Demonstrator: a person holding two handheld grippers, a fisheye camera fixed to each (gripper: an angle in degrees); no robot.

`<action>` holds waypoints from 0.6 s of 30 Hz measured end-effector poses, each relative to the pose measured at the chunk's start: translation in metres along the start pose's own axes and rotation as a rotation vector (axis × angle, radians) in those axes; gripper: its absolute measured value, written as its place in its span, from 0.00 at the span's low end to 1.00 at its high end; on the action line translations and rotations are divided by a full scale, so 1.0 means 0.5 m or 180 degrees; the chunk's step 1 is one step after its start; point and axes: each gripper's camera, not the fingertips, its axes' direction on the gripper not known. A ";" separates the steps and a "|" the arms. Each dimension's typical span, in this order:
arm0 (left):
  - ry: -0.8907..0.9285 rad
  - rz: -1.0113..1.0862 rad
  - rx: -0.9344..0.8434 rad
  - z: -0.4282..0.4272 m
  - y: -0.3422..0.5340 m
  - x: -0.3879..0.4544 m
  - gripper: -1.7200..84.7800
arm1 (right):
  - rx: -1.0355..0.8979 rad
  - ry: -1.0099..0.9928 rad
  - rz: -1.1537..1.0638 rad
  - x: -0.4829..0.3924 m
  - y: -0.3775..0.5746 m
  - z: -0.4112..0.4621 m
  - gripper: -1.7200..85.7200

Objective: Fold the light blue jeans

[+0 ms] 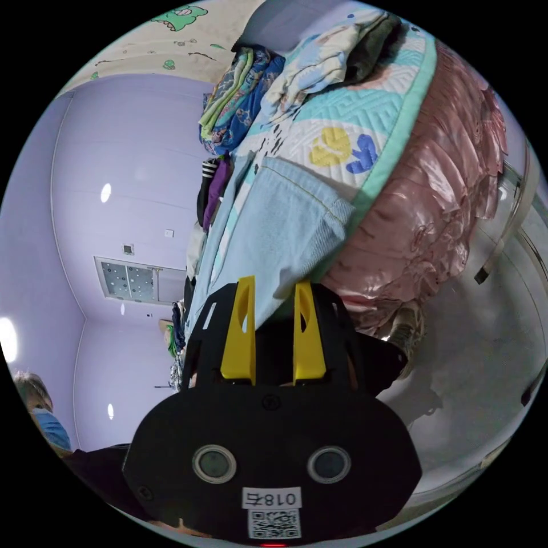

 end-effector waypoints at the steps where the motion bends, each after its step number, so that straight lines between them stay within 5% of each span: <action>1: 0.0031 0.0022 0.0019 -0.005 0.000 0.001 0.01 | 0.0006 0.0012 -0.0009 -0.001 -0.003 -0.002 0.13; 18: 0.0405 0.0509 0.0144 -0.116 -0.051 0.064 0.01 | -0.0194 0.0746 -0.0335 -0.124 -0.020 -0.048 0.02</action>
